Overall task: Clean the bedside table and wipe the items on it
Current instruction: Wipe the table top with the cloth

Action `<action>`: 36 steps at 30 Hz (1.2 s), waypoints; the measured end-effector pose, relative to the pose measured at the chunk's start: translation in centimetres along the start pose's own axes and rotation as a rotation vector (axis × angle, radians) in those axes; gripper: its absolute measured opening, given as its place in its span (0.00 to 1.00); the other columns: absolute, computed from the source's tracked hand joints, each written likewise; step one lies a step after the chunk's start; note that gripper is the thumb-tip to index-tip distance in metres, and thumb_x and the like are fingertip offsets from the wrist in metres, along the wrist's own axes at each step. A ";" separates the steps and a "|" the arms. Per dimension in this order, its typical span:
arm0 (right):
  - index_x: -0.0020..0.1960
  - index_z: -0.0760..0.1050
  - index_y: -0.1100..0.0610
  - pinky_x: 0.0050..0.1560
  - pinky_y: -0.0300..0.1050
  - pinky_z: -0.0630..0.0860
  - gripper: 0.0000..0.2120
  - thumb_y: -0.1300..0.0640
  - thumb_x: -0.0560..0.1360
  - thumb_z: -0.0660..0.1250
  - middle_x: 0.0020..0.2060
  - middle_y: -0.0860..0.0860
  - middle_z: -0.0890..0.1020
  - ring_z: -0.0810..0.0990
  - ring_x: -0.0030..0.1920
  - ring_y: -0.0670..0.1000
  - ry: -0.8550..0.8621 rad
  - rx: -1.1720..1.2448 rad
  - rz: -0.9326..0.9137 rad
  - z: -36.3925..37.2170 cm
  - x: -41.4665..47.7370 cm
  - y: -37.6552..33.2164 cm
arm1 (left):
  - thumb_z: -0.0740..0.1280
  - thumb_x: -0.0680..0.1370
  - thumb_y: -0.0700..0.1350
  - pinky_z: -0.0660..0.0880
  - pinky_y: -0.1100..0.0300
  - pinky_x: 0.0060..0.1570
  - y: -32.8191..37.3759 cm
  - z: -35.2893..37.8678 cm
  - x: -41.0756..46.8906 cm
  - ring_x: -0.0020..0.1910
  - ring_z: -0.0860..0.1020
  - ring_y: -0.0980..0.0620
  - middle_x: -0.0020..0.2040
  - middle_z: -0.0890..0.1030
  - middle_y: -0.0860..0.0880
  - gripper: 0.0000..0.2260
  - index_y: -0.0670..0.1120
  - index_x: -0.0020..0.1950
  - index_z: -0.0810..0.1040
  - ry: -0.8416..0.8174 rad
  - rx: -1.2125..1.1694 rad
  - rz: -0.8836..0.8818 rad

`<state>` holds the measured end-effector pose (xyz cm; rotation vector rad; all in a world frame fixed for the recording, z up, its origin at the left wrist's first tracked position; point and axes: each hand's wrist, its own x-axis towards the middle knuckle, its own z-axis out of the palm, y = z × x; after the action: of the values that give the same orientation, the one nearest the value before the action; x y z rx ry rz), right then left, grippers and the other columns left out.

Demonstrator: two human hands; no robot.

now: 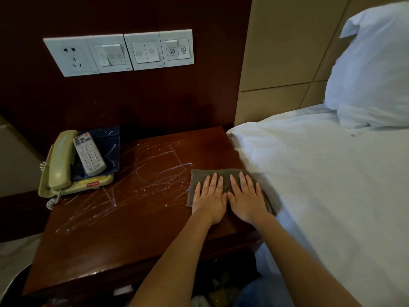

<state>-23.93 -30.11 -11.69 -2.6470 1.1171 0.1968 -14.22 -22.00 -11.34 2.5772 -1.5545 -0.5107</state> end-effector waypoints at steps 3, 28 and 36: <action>0.78 0.39 0.50 0.75 0.54 0.38 0.27 0.46 0.83 0.42 0.77 0.52 0.39 0.38 0.77 0.52 -0.001 0.018 0.010 -0.4 2.1 -0.2 | 0.42 0.84 0.52 0.35 0.52 0.73 -0.6 -0.7 2.0 0.76 0.36 0.51 0.78 0.37 0.50 0.24 0.49 0.78 0.39 0.012 0.006 0.002; 0.78 0.39 0.46 0.74 0.55 0.36 0.36 0.38 0.71 0.27 0.78 0.50 0.41 0.39 0.77 0.52 0.007 -0.026 -0.045 1.4 -5.3 -2.0 | 0.41 0.83 0.54 0.34 0.51 0.72 -0.8 0.7 -6.1 0.76 0.35 0.50 0.78 0.35 0.49 0.25 0.48 0.78 0.37 -0.043 0.046 -0.029; 0.78 0.40 0.46 0.74 0.54 0.36 0.45 0.38 0.61 0.21 0.78 0.50 0.41 0.40 0.77 0.52 0.032 -0.011 -0.041 2.6 -7.9 -2.4 | 0.41 0.83 0.55 0.34 0.51 0.72 -0.6 1.3 -9.0 0.76 0.35 0.50 0.78 0.36 0.50 0.25 0.48 0.78 0.37 -0.033 0.047 -0.035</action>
<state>-27.77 -22.38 -11.95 -2.6891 1.0738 0.1540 -18.02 -13.74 -10.61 2.6485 -1.5518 -0.5296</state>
